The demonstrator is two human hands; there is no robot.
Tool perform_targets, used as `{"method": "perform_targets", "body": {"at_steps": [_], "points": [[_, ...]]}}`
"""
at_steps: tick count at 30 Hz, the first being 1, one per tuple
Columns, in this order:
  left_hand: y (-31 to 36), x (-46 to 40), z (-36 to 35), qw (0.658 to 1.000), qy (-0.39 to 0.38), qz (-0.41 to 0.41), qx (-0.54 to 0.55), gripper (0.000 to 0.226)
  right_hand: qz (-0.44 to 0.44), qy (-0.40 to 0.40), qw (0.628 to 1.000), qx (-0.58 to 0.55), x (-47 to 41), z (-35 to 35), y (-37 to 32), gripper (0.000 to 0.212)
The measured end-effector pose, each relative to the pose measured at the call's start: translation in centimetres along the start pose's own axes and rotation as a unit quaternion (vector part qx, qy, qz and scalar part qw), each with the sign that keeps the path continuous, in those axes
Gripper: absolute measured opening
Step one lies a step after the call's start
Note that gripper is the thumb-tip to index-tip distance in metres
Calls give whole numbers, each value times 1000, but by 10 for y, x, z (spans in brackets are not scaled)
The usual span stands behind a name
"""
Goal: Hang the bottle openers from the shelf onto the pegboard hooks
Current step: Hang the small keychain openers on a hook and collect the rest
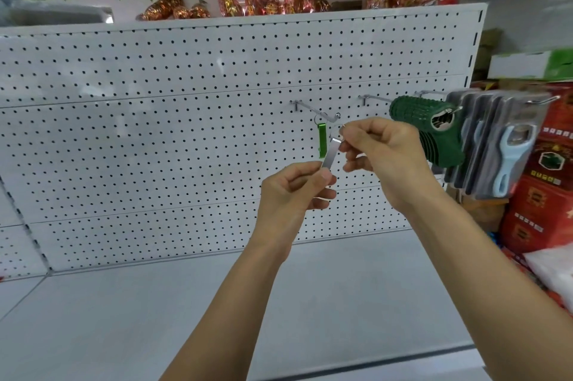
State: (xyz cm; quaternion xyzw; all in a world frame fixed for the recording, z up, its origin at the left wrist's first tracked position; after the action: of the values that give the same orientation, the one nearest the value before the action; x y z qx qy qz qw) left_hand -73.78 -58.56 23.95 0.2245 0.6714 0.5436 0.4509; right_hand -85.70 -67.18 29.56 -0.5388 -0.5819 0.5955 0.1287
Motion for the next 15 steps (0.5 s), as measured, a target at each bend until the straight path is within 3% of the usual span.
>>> {"method": "perform_targets", "body": {"at_steps": [9, 15], "points": [[8, -3, -8, 988, 27, -66, -133, 31, 34, 15, 997, 74, -22, -3, -16, 10], [-12, 6, -4, 932, 43, -97, -345, 50, 4, 14, 993, 118, -36, -4, -2, 13]]}}
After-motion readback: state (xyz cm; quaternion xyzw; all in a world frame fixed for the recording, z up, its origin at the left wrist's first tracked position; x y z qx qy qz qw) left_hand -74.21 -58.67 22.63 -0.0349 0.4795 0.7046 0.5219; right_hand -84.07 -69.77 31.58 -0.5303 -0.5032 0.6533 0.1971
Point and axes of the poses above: each hand's wrist, its own x-axis away from the middle knuckle, its own z-axis out of the back of the hand, y = z × x, the point moved 3 cm from there along -x, towards the middle knuckle, and after that the axes turned 11 degrees about -x, right-handed, at the moved point
